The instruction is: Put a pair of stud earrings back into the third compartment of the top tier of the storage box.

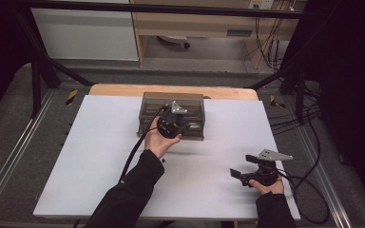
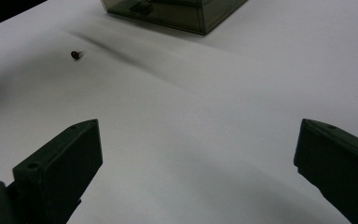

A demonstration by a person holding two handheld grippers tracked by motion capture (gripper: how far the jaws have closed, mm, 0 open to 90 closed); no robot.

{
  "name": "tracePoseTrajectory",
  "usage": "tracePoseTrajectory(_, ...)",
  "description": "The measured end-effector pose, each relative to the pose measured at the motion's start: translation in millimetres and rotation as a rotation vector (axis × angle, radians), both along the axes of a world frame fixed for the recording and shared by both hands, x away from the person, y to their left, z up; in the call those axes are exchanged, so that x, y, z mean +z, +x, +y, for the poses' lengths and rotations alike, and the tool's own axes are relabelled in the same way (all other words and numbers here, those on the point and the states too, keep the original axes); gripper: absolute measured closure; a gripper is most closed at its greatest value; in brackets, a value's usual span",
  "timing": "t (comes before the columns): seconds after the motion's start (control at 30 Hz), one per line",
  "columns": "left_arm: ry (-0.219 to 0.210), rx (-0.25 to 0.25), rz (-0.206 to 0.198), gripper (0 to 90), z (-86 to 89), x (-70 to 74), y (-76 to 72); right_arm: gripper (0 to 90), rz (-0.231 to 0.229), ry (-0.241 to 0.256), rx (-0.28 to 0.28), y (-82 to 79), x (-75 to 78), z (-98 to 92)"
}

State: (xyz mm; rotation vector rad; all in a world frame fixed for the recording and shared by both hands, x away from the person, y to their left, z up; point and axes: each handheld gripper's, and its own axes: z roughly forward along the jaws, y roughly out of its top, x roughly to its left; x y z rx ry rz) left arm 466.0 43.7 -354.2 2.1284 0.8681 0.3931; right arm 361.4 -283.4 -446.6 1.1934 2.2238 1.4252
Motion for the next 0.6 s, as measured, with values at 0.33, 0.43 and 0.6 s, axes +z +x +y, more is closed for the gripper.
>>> tracePoseTrajectory(0.33,0.019,-0.003,0.021,79.1,-8.5,-16.1,9.1,1.5,0.001,0.005,-0.001,-0.2,0.2,0.2)
tracePoseTrajectory(0.43,0.018,-0.003,0.016,78.0,-8.0,-15.3,9.2,1.5,-0.001,0.003,0.0,-0.1,0.4,-0.3)
tracePoseTrajectory(0.6,0.005,-0.003,0.003,65.6,-3.2,-7.4,5.1,1.5,0.001,0.004,-0.001,-0.1,0.2,0.1)
